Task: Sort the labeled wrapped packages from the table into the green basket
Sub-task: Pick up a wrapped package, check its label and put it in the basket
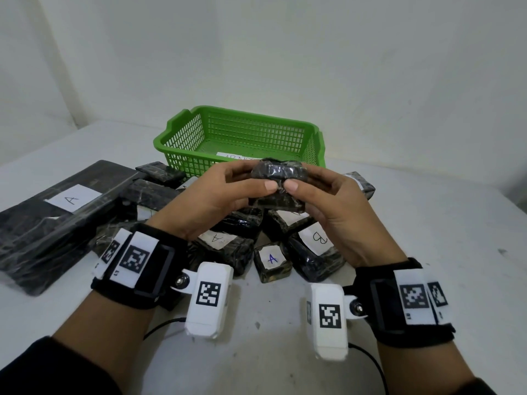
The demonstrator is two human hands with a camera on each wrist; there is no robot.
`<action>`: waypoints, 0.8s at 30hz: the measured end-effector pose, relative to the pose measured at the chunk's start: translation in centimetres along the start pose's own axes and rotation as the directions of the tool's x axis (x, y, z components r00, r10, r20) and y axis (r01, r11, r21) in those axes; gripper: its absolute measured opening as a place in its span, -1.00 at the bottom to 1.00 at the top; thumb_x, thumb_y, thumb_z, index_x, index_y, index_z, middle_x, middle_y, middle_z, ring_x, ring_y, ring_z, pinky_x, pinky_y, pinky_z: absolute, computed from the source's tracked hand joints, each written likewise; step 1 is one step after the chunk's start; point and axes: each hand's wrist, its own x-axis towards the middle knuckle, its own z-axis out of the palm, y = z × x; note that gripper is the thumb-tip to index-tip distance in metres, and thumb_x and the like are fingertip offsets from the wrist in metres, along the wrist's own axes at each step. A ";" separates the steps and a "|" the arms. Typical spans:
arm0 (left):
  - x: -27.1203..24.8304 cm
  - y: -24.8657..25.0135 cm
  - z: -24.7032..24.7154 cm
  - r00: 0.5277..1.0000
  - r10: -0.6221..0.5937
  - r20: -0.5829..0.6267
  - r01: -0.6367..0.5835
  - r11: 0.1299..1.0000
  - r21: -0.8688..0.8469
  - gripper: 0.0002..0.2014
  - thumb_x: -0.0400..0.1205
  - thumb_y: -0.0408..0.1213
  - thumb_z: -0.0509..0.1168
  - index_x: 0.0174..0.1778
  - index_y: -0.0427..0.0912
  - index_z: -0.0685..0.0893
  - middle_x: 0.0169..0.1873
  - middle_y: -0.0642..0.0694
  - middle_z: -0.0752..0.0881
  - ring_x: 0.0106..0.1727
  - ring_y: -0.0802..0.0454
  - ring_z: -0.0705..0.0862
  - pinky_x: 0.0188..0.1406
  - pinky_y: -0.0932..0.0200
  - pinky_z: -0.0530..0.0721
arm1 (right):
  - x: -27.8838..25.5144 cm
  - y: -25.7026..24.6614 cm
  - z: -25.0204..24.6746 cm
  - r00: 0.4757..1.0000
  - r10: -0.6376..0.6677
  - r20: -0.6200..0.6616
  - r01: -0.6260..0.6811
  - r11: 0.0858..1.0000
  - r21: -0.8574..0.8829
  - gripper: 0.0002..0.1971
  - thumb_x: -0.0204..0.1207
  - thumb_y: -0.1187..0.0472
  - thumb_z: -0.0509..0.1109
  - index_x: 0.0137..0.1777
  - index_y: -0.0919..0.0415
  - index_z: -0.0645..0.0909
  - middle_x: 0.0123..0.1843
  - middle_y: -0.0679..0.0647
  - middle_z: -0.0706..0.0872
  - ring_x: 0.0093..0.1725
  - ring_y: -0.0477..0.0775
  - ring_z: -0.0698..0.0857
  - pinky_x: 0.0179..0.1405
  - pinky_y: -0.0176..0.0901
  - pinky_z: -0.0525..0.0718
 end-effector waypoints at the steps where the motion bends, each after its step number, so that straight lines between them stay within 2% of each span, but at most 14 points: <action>1: 0.0 0.0 0.0 1.000 -0.001 -0.002 0.001 1.000 0.012 -0.37 0.43 -0.20 0.56 0.43 -0.33 0.68 0.33 -0.29 0.78 0.41 -0.26 0.73 0.51 -0.23 0.59 | 0.0 0.0 0.0 1.000 -0.008 -0.004 0.008 1.000 -0.012 -0.53 0.27 0.16 0.73 0.21 0.13 0.78 0.17 0.10 0.91 0.25 0.05 0.86 0.33 -0.03 0.73; 4: 0.0 0.1 -0.1 0.996 0.039 -0.081 -0.036 0.999 0.036 -0.35 0.29 -0.20 0.63 0.34 -0.22 0.72 0.23 -0.17 0.84 0.29 -0.08 0.80 0.40 -0.09 0.66 | 0.0 0.0 0.1 1.000 -0.010 -0.005 0.010 1.000 -0.014 -0.46 0.26 0.19 0.72 0.28 0.09 0.74 0.23 0.09 0.89 0.27 0.02 0.86 0.34 -0.06 0.72; 7: -0.1 0.2 -0.3 0.983 0.118 -0.140 -0.106 0.990 0.090 -0.16 0.24 -0.25 0.68 0.49 -0.19 0.59 0.35 -0.09 0.79 0.43 0.00 0.73 0.52 -0.09 0.63 | 0.0 -0.1 0.1 0.998 0.056 0.025 -0.055 0.998 -0.015 -0.21 0.26 -0.07 0.74 0.47 0.23 0.66 0.37 0.17 0.82 0.35 0.09 0.82 0.46 0.03 0.70; 8: -0.1 0.2 -0.4 0.982 0.133 -0.130 -0.120 0.987 0.108 -0.11 0.25 -0.30 0.70 0.54 -0.18 0.54 0.40 -0.07 0.75 0.47 0.03 0.69 0.54 -0.08 0.62 | -0.2 -0.3 0.0 0.995 0.089 0.048 -0.089 0.996 -0.008 -0.23 0.35 -0.13 0.71 0.47 0.29 0.66 0.36 0.20 0.83 0.34 0.13 0.82 0.45 0.05 0.72; 11: -0.3 0.3 -0.2 0.993 0.114 -0.036 -0.108 0.985 0.135 -0.08 0.30 -0.49 0.72 0.58 -0.17 0.48 0.47 -0.05 0.68 0.52 0.05 0.65 0.47 -0.08 0.68 | -0.5 -0.7 0.0 0.989 0.139 0.055 -0.142 0.988 0.054 -0.45 0.53 -0.04 0.49 0.33 0.41 0.74 0.23 0.30 0.87 0.13 0.18 0.86 0.21 0.03 0.86; 13: -0.4 0.3 0.1 0.996 0.093 -0.007 -0.091 0.990 0.103 -0.12 0.36 -0.43 0.71 0.60 -0.14 0.48 0.47 -0.05 0.69 0.49 0.00 0.69 0.41 -0.09 0.72 | -0.4 -0.7 -0.2 0.992 0.115 0.043 -0.117 0.992 0.051 -0.51 0.49 0.08 0.51 0.33 0.41 0.74 0.13 0.27 0.90 0.02 0.11 0.88 0.02 -0.06 0.86; 14: -0.4 0.3 0.2 0.996 0.082 -0.018 -0.080 0.994 0.079 -0.16 0.40 -0.34 0.69 0.61 -0.13 0.49 0.45 -0.06 0.70 0.46 -0.04 0.71 0.38 -0.11 0.73 | -0.4 -0.5 -0.2 0.994 0.098 0.039 -0.100 0.994 0.040 -0.48 0.43 0.12 0.55 0.36 0.36 0.72 0.11 0.24 0.91 0.01 0.09 0.89 -0.01 -0.11 0.85; 16: -0.4 0.3 0.3 0.993 0.094 -0.068 -0.086 0.990 0.113 -0.30 0.49 -0.29 0.63 0.57 -0.15 0.56 0.38 -0.09 0.75 0.39 -0.09 0.76 0.31 -0.15 0.77 | -0.3 -0.3 -0.4 0.997 0.070 0.033 -0.071 0.997 0.008 -0.39 0.32 0.18 0.62 0.42 0.23 0.70 0.13 0.18 0.91 0.10 0.10 0.91 0.09 -0.10 0.85; 19: 0.0 0.1 0.2 0.966 0.211 -0.148 -0.168 0.951 0.259 -0.46 0.51 -0.55 0.56 0.42 -0.19 0.69 0.24 -0.08 0.83 0.28 0.00 0.81 0.22 0.07 0.81 | -0.4 -0.2 -0.4 0.997 0.060 0.041 -0.057 0.997 -0.055 -0.27 0.22 0.21 0.73 0.47 0.06 0.70 0.24 0.11 0.88 0.27 0.08 0.86 0.35 0.04 0.78; 21: 0.0 0.1 0.3 0.952 0.269 -0.146 -0.233 0.946 0.226 -0.44 0.45 -0.67 0.55 0.37 -0.26 0.68 0.25 -0.13 0.82 0.30 0.02 0.80 0.27 0.18 0.76 | -0.3 -0.1 -0.3 0.995 0.095 0.038 -0.094 0.995 -0.026 -0.28 0.24 0.22 0.79 0.46 0.04 0.70 0.28 0.12 0.86 0.27 0.06 0.86 0.43 0.06 0.74; 22: 0.0 0.1 0.3 0.945 0.295 -0.138 -0.265 0.942 0.204 -0.43 0.43 -0.68 0.55 0.36 -0.29 0.67 0.26 -0.17 0.81 0.31 0.00 0.80 0.29 0.19 0.74 | -0.2 -0.1 -0.2 0.991 0.123 0.044 -0.123 0.992 -0.007 -0.33 0.27 0.16 0.74 0.44 0.06 0.69 0.28 0.12 0.87 0.26 0.07 0.86 0.46 0.08 0.72; 24: 0.0 0.0 0.3 0.932 0.342 -0.124 -0.316 0.930 0.189 -0.43 0.39 -0.63 0.57 0.33 -0.29 0.67 0.25 -0.20 0.81 0.32 -0.04 0.79 0.32 0.17 0.73 | -0.3 -0.2 -0.1 0.980 0.172 0.103 -0.174 0.985 0.009 -0.33 0.33 0.03 0.66 0.47 0.15 0.66 0.29 0.12 0.87 0.28 0.13 0.86 0.49 0.10 0.70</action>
